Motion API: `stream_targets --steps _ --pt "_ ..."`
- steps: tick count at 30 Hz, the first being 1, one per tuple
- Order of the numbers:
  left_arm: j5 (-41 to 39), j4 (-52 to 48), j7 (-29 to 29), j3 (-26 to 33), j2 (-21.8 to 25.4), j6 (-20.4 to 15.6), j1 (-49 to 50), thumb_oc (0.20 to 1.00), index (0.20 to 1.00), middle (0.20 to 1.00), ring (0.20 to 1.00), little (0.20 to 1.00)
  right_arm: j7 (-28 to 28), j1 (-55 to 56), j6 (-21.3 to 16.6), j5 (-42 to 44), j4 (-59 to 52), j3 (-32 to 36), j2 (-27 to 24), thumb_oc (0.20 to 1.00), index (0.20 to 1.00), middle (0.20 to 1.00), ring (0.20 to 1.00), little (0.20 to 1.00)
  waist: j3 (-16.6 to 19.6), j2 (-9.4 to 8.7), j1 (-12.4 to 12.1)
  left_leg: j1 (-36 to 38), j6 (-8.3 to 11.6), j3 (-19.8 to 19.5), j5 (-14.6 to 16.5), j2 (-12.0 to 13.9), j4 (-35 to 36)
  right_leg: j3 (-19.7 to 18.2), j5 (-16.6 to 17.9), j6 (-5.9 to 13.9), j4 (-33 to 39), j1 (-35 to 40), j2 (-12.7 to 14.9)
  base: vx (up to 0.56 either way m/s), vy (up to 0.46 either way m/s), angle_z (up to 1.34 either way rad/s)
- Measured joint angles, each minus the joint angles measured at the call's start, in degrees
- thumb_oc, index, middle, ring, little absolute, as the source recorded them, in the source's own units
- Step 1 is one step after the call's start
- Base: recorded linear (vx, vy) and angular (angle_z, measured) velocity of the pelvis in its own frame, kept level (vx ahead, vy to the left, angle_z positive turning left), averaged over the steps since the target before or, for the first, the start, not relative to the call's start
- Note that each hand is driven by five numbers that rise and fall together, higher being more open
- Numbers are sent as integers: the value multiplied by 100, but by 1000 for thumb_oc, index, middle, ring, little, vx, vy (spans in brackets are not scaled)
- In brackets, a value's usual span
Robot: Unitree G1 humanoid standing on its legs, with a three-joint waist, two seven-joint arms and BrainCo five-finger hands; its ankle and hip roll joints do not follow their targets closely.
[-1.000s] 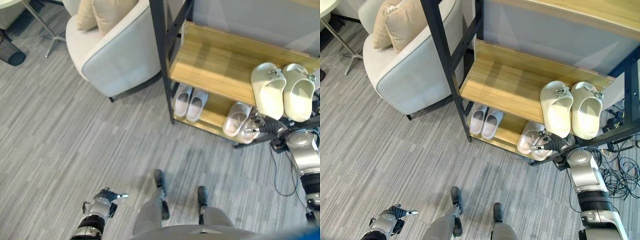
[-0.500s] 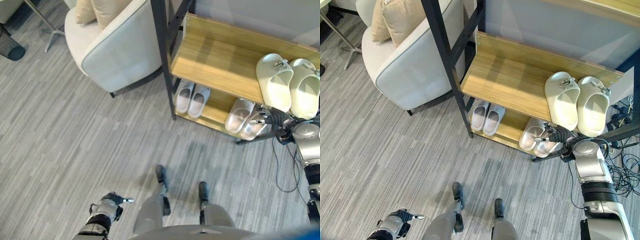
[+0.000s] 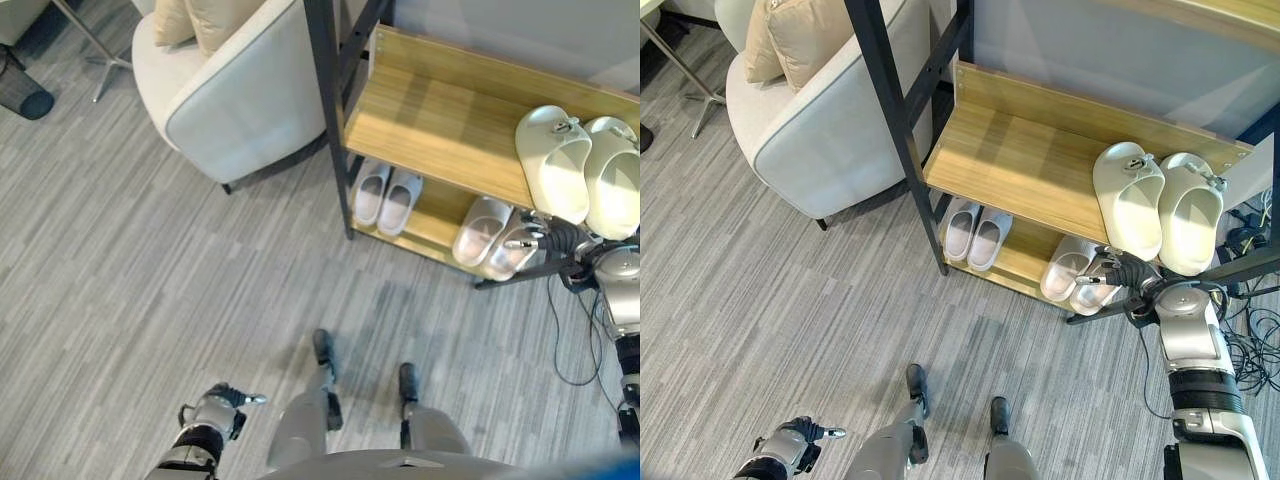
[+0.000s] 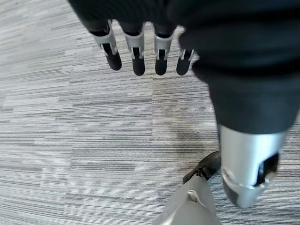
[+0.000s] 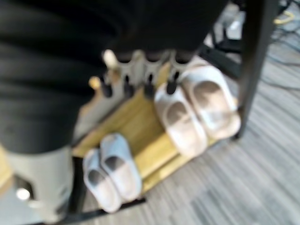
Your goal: Arrange the slippers neatly on the shoe rack.
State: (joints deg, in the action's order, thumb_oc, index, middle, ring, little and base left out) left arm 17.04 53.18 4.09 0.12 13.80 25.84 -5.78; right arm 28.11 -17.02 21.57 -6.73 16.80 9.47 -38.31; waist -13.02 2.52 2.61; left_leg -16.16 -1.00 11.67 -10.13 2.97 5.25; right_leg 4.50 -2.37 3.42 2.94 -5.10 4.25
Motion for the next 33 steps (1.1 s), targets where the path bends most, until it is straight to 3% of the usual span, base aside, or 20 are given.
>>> stream_targets --steps 6,10,16,19,24,28,33 --pt "51 -227 -63 12 -26 145 72 1000 1000 1000 1000 1000 219 1072 -85 -39 -307 67 399 1000 1000 1000 1000 1000 132 -104 135 159 9 -3 25 15 26 -5 -1 0 9 159 -10 8 0 -1" --pt "53 -156 -135 33 -40 152 132 1000 1000 1000 1000 1000 137 1435 -332 -27 181 -195 652 1000 1000 1000 1000 1000 470 -238 207 204 3 15 36 19 29 -27 -1 0 6 197 -5 2 -2 -1" --pt "38 1052 -78 51 -85 65 52 1000 1000 1000 1000 1000 -412 1958 -1122 92 1406 -763 1226 1000 1000 1000 1000 1000 1030 -371 268 402 40 21 119 91 34 -29 -7 -9 -50 358 -31 0 0 0" --pt "-77 1369 -74 352 -123 -129 138 1000 1000 1000 1000 1000 -706 2281 -1434 256 2144 -793 1581 1000 1000 1000 1000 1000 1253 -348 260 421 67 24 106 119 35 -38 -89 -80 -127 340 -38 1 2 -1" --pt "-532 1847 -371 751 -125 -534 406 1000 1000 1000 1000 1000 -1364 3012 -2104 838 3749 -42 2046 1000 1000 1000 1000 1000 1551 -339 293 516 114 90 118 130 30 -75 -240 -193 -186 321 -21 0 8 -4" --pt "-762 1998 -419 788 -132 -926 513 1000 1000 1000 1000 1000 -1583 3222 -2408 1135 4624 315 2167 1000 1000 1000 1000 1000 1681 -368 458 585 88 188 138 130 32 -210 -236 -112 -256 316 -17 -28 10 -12" --pt "-968 2387 -421 789 -151 -1180 562 1000 1000 1000 1000 1000 -1541 3272 -2511 1348 5498 607 2190 1000 1000 1000 1000 1000 1756 -412 646 723 111 289 180 162 34 -313 -229 -67 -384 350 -28 -9 10 -12"
